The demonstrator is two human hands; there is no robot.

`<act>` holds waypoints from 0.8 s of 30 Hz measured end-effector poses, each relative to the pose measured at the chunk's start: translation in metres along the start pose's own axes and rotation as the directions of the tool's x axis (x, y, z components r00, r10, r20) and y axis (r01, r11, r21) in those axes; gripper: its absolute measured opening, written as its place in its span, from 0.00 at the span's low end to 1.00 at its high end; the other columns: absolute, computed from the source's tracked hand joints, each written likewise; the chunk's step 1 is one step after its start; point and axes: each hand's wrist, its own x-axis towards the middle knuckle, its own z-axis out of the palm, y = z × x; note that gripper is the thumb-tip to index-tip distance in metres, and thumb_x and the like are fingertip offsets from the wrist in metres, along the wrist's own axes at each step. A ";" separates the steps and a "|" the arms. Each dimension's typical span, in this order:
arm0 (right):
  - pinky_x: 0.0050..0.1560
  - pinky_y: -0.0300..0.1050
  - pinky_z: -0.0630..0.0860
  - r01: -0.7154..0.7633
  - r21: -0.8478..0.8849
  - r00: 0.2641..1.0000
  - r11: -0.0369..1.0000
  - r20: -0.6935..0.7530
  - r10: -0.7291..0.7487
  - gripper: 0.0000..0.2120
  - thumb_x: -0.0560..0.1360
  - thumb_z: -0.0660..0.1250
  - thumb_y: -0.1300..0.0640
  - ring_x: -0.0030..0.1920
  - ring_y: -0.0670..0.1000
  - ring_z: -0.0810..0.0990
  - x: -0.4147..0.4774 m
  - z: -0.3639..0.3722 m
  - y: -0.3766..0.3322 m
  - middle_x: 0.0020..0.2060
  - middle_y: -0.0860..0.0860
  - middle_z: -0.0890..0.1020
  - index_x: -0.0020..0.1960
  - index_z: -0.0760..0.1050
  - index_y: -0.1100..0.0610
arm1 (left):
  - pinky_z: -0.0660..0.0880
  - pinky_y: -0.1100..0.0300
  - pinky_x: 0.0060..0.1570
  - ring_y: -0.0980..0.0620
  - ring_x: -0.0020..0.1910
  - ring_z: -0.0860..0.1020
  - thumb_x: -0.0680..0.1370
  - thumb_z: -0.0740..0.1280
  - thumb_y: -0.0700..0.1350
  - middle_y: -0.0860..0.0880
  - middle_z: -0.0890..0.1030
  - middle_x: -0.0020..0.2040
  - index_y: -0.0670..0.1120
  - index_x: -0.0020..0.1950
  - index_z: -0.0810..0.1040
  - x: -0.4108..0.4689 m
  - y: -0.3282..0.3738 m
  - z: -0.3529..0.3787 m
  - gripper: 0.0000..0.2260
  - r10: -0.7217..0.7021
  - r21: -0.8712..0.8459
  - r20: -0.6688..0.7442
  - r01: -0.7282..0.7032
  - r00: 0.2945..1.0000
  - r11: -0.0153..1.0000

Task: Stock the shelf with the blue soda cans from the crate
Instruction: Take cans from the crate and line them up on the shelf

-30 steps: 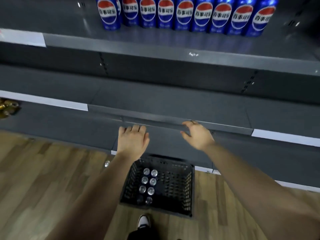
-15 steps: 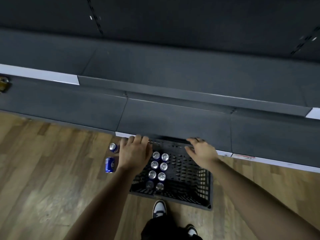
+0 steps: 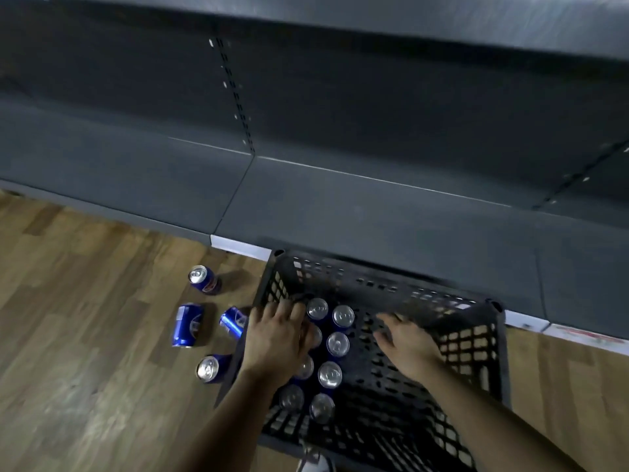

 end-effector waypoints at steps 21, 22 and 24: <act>0.65 0.49 0.72 0.050 0.615 0.998 0.787 -0.010 -0.056 0.31 0.72 0.73 0.47 0.61 0.50 0.75 0.123 0.144 0.049 0.63 0.48 0.76 0.72 0.68 0.48 | 0.71 0.47 0.54 0.44 0.54 0.76 0.76 0.50 0.57 0.47 0.77 0.57 0.47 0.61 0.75 0.026 0.000 0.170 0.23 -0.058 -0.116 -0.024 0.054 0.998 0.992; 0.67 0.50 0.70 0.049 0.617 0.998 0.786 -0.005 -0.058 0.32 0.71 0.74 0.45 0.63 0.50 0.74 0.125 0.143 0.049 0.64 0.47 0.76 0.72 0.67 0.48 | 0.70 0.46 0.55 0.44 0.55 0.75 0.76 0.49 0.58 0.46 0.76 0.58 0.47 0.62 0.74 0.025 -0.001 0.170 0.25 -0.056 -0.125 -0.022 0.053 0.998 0.991; 0.68 0.51 0.69 0.053 0.618 0.998 0.785 -0.004 -0.065 0.35 0.68 0.74 0.40 0.64 0.48 0.73 0.129 0.143 0.046 0.64 0.46 0.76 0.71 0.68 0.46 | 0.69 0.47 0.56 0.44 0.56 0.74 0.76 0.48 0.58 0.47 0.76 0.59 0.47 0.63 0.74 0.025 -0.002 0.169 0.25 -0.046 -0.118 -0.027 0.042 0.999 0.992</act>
